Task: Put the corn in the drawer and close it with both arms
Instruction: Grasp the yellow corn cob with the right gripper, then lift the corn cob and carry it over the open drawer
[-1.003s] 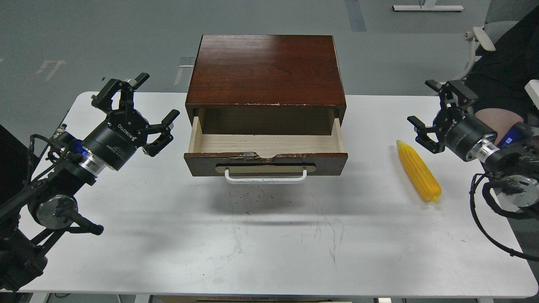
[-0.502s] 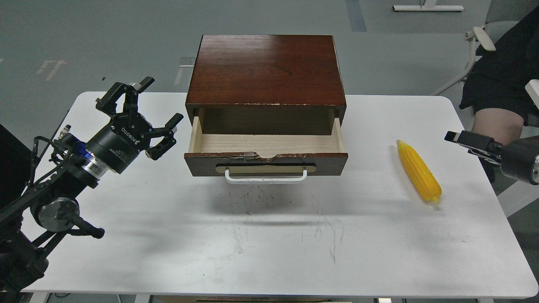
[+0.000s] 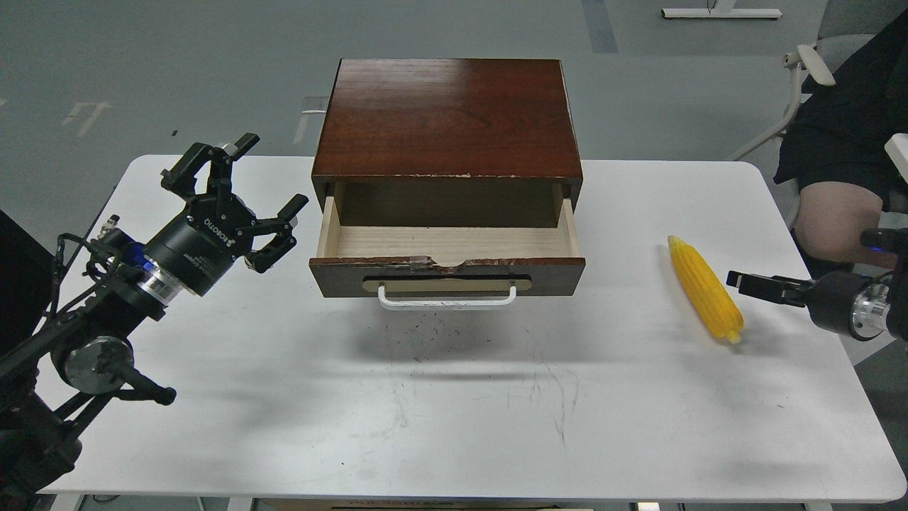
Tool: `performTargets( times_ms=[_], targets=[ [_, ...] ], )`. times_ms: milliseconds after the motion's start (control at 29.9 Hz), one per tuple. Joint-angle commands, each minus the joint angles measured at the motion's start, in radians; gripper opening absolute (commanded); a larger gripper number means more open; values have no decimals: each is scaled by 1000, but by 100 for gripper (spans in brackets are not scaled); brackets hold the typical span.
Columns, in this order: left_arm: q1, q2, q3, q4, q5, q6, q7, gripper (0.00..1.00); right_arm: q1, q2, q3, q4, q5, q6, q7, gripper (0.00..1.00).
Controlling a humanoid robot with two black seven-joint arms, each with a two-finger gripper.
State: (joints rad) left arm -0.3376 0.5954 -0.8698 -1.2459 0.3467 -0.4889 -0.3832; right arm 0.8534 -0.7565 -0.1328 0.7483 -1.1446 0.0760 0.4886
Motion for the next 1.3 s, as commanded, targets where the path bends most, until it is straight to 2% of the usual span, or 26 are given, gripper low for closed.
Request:
performTargets(
  times_ms=[0, 67, 167, 267, 301, 334, 368, 401, 502, 669, 769, 1036, 1204, 1271],
  targets=[
    [0, 0, 0, 0, 0, 0, 1, 100, 1, 43, -17, -16, 0, -2, 0, 97],
    [0, 0, 0, 0, 0, 0, 1, 100, 1, 55, -27, -20, 0, -2, 0, 95],
    [0, 0, 0, 0, 0, 0, 1, 100, 1, 71, -37, -20, 0, -2, 0, 87],
    [0, 0, -1, 0, 0, 0, 1, 100, -1, 77, -53, -20, 0, -2, 0, 66],
    [0, 0, 0, 0, 0, 0, 1, 100, 1, 78, -62, -20, 0, -2, 0, 51],
    [0, 0, 0, 0, 0, 0, 1, 100, 1, 78, -65, -20, 0, -4, 0, 42],
    [0, 0, 0, 0, 0, 0, 1, 100, 1, 78, -67, -18, 0, -4, 0, 27],
    [0, 0, 0, 0, 0, 0, 1, 100, -1, 78, -67, -18, 0, -4, 0, 18],
    [0, 0, 0, 0, 1, 0, 1, 100, 1, 78, -65, -15, 2, -4, 0, 9],
    [-1, 6, -1, -3, 1, 0, 1, 100, 56, 65, -51, 29, 32, -4, 0, 4],
    [-1, 6, -5, -4, 1, 0, 1, 100, 88, 10, -47, 81, 37, -4, 0, 4],
    [-1, 7, -6, -9, 1, 0, 1, 100, 330, -90, -68, 273, 34, 11, 0, 4],
    [-1, 10, -9, -9, 1, 0, 1, 100, 531, -67, -148, 293, 29, 53, 0, 4],
    [-3, 12, -9, -10, 1, 0, 1, 100, 666, -11, -226, 304, 29, 73, 0, 4]
  ],
)
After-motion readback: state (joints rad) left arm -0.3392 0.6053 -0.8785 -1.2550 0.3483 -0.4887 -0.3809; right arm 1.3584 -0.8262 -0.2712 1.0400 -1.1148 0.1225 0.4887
